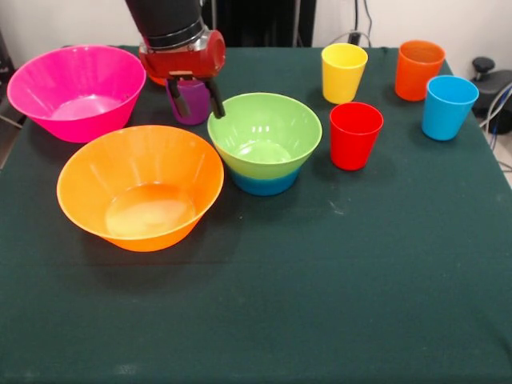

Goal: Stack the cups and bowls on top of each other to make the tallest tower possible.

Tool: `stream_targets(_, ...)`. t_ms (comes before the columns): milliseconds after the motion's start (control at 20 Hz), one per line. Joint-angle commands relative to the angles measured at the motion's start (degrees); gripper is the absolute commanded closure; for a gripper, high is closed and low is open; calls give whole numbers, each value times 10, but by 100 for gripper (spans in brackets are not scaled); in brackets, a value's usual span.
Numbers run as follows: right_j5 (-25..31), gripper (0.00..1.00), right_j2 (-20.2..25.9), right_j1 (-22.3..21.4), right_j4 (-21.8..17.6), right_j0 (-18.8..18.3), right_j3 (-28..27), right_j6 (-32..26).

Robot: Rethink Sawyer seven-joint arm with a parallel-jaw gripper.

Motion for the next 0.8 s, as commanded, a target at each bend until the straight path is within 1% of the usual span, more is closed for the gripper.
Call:
stream_targets(50,76,0,-6,-1,-40,-22,-2,-97)
stream_targets(250,91,0,8,-13,-35,-49,12,-112)
stream_targets(400,102,0,14,-27,-38,-63,19,-120)
stream_targets(650,88,0,12,-10,-61,-63,16,-112)
stream_targets(800,68,0,6,-14,-69,-55,34,-91)
